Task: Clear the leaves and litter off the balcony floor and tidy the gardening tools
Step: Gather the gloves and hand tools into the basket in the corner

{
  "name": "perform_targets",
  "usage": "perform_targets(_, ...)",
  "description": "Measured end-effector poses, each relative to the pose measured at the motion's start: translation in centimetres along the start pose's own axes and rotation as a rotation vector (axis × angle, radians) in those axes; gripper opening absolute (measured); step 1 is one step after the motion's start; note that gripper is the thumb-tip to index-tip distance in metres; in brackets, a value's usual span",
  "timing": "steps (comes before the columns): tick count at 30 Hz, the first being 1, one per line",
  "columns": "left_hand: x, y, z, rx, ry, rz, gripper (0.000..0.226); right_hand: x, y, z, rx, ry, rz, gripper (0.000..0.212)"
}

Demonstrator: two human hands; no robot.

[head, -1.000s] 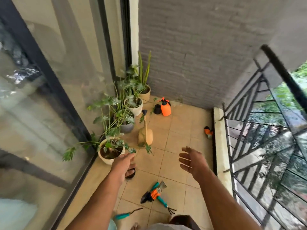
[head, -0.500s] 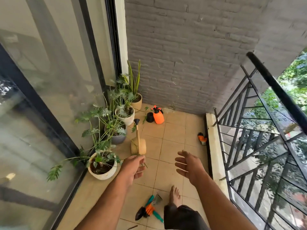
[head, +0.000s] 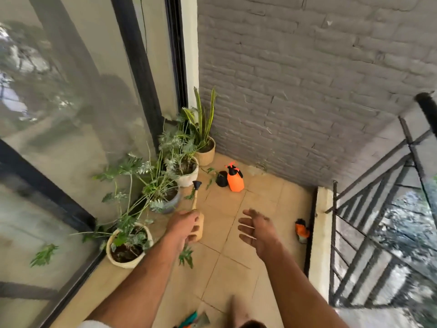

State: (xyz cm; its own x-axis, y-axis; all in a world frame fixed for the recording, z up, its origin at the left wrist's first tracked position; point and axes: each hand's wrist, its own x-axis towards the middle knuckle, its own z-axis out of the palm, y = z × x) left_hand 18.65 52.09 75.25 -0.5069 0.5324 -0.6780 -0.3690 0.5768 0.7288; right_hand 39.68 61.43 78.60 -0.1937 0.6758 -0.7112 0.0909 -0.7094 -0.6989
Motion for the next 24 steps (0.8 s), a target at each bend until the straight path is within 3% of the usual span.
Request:
perform_targets(8, 4.9, 3.8, 4.2, -0.058, 0.096, -0.033, 0.021, 8.5, -6.4, -3.5, -0.064, -0.041, 0.035, 0.032)
perform_targets(18, 15.1, 6.5, 3.2, -0.127, 0.222, -0.168, 0.013, 21.1, -10.9, 2.1, -0.279, -0.131, 0.184, 0.034)
perform_targets(21, 19.4, 6.0, 2.8, -0.112, 0.226, -0.211, 0.027, 25.2, -11.9, 4.2, -0.32, -0.18, 0.252, 0.035)
perform_targets(24, 25.0, 4.8, 2.6, -0.07, 0.237, -0.272, 0.025, 30.6, -12.0, 6.5, -0.328, -0.199, 0.323, 0.036)
